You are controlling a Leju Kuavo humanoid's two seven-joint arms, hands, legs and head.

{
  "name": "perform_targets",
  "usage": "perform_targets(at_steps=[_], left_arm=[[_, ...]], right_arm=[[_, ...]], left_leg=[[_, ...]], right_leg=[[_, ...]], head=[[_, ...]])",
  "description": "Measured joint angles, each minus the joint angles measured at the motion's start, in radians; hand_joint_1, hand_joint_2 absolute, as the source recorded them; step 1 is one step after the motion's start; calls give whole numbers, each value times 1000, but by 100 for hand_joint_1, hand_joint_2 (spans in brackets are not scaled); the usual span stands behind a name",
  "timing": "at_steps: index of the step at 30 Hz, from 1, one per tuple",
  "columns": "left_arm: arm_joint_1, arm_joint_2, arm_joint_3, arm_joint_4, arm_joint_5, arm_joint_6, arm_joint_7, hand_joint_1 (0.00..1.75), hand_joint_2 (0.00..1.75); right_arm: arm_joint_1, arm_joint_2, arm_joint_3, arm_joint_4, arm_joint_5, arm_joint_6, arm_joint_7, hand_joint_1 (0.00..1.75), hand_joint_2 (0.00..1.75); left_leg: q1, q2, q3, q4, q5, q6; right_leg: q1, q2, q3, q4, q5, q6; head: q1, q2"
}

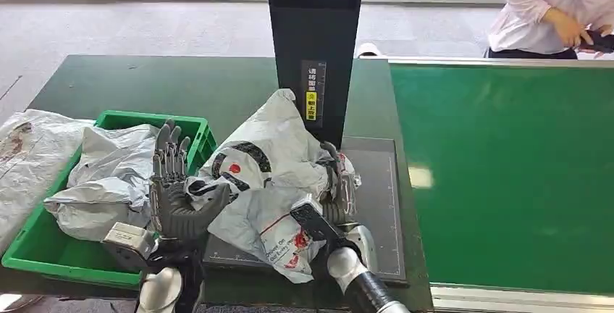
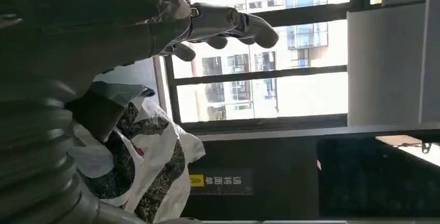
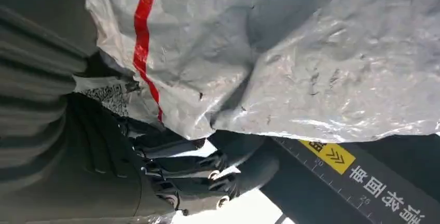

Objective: Moved the parcel from conveyor to table for the left to box.

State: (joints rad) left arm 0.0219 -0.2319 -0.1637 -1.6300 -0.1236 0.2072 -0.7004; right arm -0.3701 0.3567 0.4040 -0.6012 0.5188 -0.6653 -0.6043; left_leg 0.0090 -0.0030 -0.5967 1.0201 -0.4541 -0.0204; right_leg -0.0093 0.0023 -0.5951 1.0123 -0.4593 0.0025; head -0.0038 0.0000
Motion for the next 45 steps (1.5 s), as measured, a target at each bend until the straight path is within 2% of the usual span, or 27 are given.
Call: perform_targets(at_steps=[11, 17, 39, 45], left_arm=[[3, 0, -5, -17, -3, 74, 0, 0, 175], [13, 0, -3, -45, -60, 241, 0, 0, 175], [15, -3, 2, -66, -67, 248, 0, 0, 175], [17, -15, 15, -83, -191, 477, 0, 0, 175]], right_arm=[[20, 0, -61, -50, 142, -35, 4, 0, 175], [55, -8, -129, -169, 185, -35, -8, 0, 175], [73, -13, -175, -240, 190, -35, -13, 0, 175], [81, -15, -179, -262, 196, -35, -2, 0, 175]], left_leg=[[0, 0, 0, 0, 0, 0], [0, 0, 0, 0, 0, 0], [0, 0, 0, 0, 0, 0], [0, 0, 0, 0, 0, 0]], right_leg=[[0, 0, 0, 0, 0, 0], [0, 0, 0, 0, 0, 0], [0, 0, -1, 0, 0, 0], [0, 1, -1, 0, 0, 0]], head=[[0, 0], [0, 0], [0, 0], [0, 0]])
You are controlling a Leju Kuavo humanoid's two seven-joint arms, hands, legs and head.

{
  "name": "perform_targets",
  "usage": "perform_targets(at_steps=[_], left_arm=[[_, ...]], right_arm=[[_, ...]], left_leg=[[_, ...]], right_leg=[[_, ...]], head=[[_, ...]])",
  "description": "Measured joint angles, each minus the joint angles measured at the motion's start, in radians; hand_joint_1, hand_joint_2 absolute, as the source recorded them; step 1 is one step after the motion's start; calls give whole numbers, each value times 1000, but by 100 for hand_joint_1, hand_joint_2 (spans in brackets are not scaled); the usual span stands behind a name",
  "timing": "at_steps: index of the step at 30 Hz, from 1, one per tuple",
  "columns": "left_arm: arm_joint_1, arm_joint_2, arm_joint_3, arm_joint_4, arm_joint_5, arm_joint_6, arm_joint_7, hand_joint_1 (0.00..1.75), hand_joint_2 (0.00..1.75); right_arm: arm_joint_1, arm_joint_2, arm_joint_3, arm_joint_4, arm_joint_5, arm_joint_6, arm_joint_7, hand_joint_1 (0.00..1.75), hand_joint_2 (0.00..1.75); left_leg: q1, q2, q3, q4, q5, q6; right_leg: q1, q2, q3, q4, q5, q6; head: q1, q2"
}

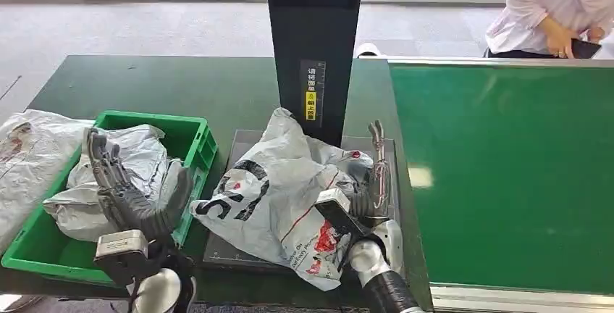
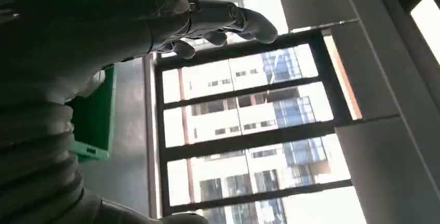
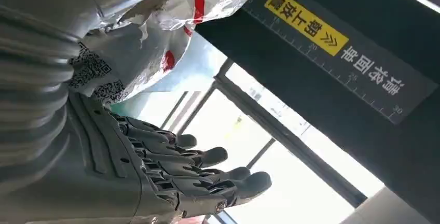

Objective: Moved the parcel from conveyor to table for the left to box.

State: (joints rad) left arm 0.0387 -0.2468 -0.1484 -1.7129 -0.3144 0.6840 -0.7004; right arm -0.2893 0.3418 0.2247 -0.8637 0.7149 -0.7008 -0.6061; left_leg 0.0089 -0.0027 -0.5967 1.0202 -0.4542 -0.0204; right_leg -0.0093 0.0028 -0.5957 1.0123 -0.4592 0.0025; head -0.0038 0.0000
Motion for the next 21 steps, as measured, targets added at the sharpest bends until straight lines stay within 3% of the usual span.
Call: perform_targets(at_steps=[9, 17, 21], left_arm=[[5, -24, 58, -44, -169, -22, 0, 0, 175], [-30, -14, -7, 97, -235, -70, 7, 0, 175], [-65, -10, -50, 175, -432, -185, 98, 0, 175]], right_arm=[[20, -6, -25, -42, 25, 0, 23, 0, 175], [20, -7, -39, -28, 39, 0, 47, 0, 175], [19, -7, -39, -16, 42, 0, 50, 0, 175]], left_leg=[[0, 1, 0, 0, 0, 0], [0, 2, 0, 0, 0, 0], [0, 2, 0, 0, 0, 0]], right_leg=[[0, 0, -1, 0, 0, 0], [0, 2, -1, 0, 1, 0], [0, 1, -1, 0, 1, 0]], head=[[0, 0], [0, 0], [0, 0]])
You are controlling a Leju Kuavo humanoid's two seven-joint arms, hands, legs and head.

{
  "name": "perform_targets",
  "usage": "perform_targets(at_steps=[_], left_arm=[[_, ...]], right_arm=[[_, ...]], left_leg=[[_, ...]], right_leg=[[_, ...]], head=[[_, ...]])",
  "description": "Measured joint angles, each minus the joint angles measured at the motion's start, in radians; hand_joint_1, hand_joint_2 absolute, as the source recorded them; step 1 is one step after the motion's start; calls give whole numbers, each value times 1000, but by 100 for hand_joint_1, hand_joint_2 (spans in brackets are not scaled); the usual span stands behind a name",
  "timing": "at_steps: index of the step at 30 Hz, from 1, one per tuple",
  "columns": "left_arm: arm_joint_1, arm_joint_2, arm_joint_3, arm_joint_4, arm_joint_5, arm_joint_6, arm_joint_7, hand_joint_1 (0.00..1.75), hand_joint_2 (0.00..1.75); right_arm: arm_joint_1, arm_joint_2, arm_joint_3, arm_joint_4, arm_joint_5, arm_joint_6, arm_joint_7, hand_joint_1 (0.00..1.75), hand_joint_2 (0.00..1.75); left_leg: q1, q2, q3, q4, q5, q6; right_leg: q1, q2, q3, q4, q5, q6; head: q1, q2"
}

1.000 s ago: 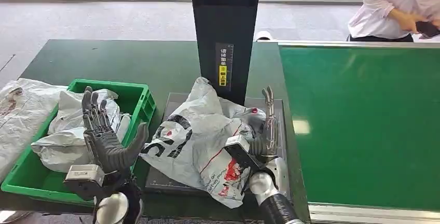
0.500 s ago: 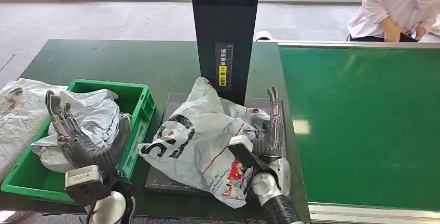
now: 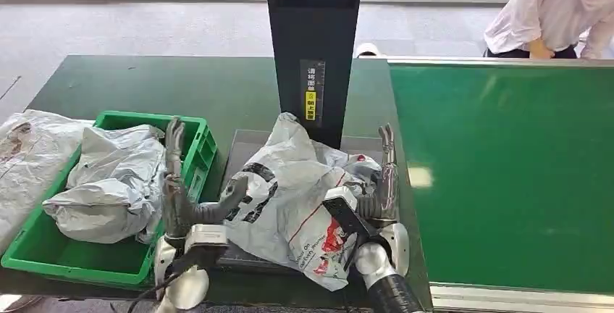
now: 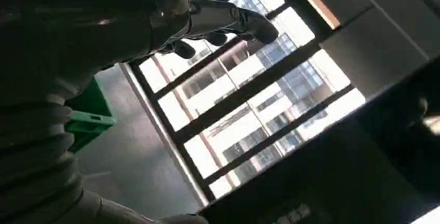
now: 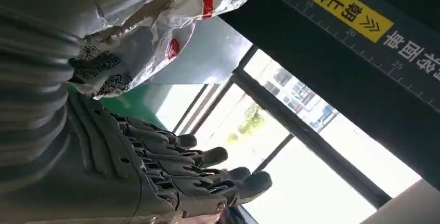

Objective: Moved the parcel from conveyor to table for the left to box.

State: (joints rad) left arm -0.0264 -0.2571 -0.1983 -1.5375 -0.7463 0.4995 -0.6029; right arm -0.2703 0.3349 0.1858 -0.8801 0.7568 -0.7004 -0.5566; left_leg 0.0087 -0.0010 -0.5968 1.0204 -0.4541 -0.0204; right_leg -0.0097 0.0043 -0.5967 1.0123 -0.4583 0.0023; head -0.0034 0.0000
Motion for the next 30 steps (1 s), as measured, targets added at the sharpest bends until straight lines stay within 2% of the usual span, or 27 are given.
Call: perform_targets(at_steps=[10, 23, 30], left_arm=[[-66, 2, -44, 195, -160, -89, 62, 0, 175], [-83, 4, -45, 258, -168, -95, 68, 0, 175], [-93, 4, -45, 280, -276, -136, 158, 0, 175]], right_arm=[[-3, 0, 0, 33, -10, 0, -11, 0, 175], [-5, 0, 0, 55, -11, 0, -11, 0, 175], [-6, 0, 0, 60, -9, 0, -19, 0, 175]], left_leg=[[0, 0, 0, 0, 0, 0], [0, 0, -1, 0, 0, 0], [0, 0, -1, 0, 0, 0]], right_leg=[[0, 0, 0, 0, 0, 0], [0, 0, 0, 0, 0, 0], [0, 0, -1, 0, 0, 0]], head=[[0, 0], [0, 0], [0, 0]])
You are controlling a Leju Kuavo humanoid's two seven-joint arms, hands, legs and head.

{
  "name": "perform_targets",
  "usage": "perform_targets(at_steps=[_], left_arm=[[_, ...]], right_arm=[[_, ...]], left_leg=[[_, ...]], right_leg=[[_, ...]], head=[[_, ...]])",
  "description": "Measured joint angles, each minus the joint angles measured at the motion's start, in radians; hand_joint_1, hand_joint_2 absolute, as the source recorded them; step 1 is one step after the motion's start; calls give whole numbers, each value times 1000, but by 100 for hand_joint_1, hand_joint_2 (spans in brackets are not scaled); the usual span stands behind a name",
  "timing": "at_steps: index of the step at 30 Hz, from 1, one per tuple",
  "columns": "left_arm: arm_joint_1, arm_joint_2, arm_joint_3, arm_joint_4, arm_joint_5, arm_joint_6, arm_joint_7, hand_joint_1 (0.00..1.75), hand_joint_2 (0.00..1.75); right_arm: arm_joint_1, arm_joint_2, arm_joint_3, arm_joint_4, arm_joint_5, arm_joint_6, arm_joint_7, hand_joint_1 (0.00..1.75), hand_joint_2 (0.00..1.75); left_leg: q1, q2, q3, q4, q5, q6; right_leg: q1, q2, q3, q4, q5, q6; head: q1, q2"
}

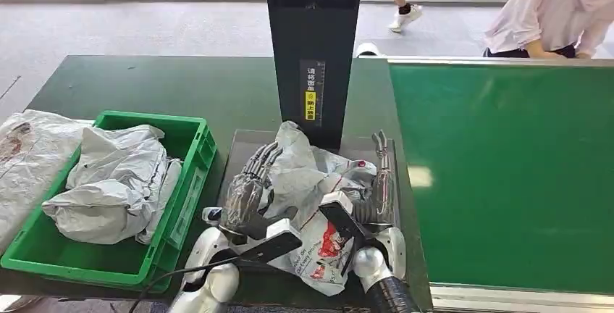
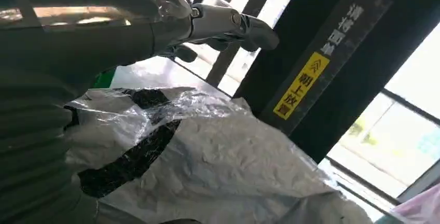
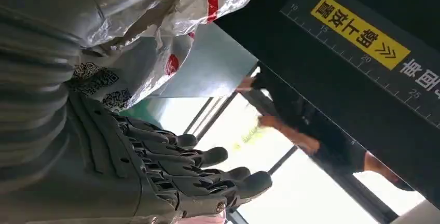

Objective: Moved the parcel from conveyor to table for the left to box.

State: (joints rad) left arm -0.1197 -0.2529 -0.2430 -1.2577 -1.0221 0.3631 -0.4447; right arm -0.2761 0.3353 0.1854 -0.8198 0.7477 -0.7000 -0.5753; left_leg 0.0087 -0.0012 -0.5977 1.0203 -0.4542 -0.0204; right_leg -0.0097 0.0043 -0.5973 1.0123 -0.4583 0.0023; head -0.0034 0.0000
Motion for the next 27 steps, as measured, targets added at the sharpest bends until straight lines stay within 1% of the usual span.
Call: perform_targets(at_steps=[4, 5, 8, 9, 10, 11, 12, 14, 22, 24, 27], left_arm=[[-22, 3, 0, 50, -119, -3, 121, 0, 175], [-29, 4, 0, 66, -148, -3, 153, 7, 175], [-46, 9, 1, 115, -223, -5, 236, 45, 175], [-52, 10, 2, 131, -239, -5, 252, 70, 175], [-57, 12, 4, 148, -250, -6, 265, 98, 175], [-58, 13, 7, 158, -257, -6, 273, 134, 175], [-58, 15, 12, 170, -265, -6, 280, 159, 175], [-58, 17, 22, 185, -273, -6, 284, 175, 175], [-59, 20, 49, 217, -313, -16, 298, 175, 175], [-59, 20, 53, 222, -337, 9, 313, 175, 175], [-59, 20, 66, 223, -380, 89, 347, 175, 175]], right_arm=[[0, 0, 0, 0, -3, 0, 0, 0, 175], [0, 0, 0, 0, -3, 0, 3, 0, 175], [0, 0, 0, 0, -7, 0, 8, 0, 175], [0, 0, 0, 0, -11, 0, 8, 0, 175], [0, 0, 1, 0, -14, 0, 8, 0, 175], [0, 0, 2, 0, -18, 0, 7, 0, 175], [0, 0, 4, 0, -24, 0, 4, 0, 175], [-1, 0, 8, 0, -31, 0, -2, 0, 175], [-2, 1, 14, 0, -37, 0, -26, 0, 175], [-2, 1, 14, 0, -36, 0, -30, 0, 175], [-2, 1, 14, 0, -35, 0, -30, 0, 175]], left_leg=[[0, 0, 0, 0, 0, 0], [0, 0, 0, 0, 0, 0], [0, 0, 0, 0, 0, 0], [0, 0, 0, 0, 0, 0], [0, 0, 0, 0, 0, 0], [0, -1, 0, 0, 0, 0], [0, -1, 0, 0, 0, 0], [0, -1, 0, 0, 0, 0], [0, -1, -1, 0, 0, 0], [0, -1, -1, 0, 0, 0], [0, -1, 0, 0, 0, 0]], right_leg=[[0, 0, 0, 0, 0, 0], [0, 0, 0, 0, 0, 0], [0, 0, 0, 0, 0, 0], [0, 0, 0, 0, 0, 0], [0, 0, 0, 0, 0, 0], [0, 0, 0, 0, 0, 0], [0, 0, 0, 0, 0, 0], [0, 0, 0, 0, 0, 0], [0, -1, 0, 0, 0, 0], [0, -1, 0, 0, 0, 0], [0, -1, 0, 0, 0, 0]], head=[[0, 0], [0, 0], [0, 0], [0, 0], [0, 0], [0, 0], [0, 0], [0, 0], [0, 0], [0, 0], [0, 0]])
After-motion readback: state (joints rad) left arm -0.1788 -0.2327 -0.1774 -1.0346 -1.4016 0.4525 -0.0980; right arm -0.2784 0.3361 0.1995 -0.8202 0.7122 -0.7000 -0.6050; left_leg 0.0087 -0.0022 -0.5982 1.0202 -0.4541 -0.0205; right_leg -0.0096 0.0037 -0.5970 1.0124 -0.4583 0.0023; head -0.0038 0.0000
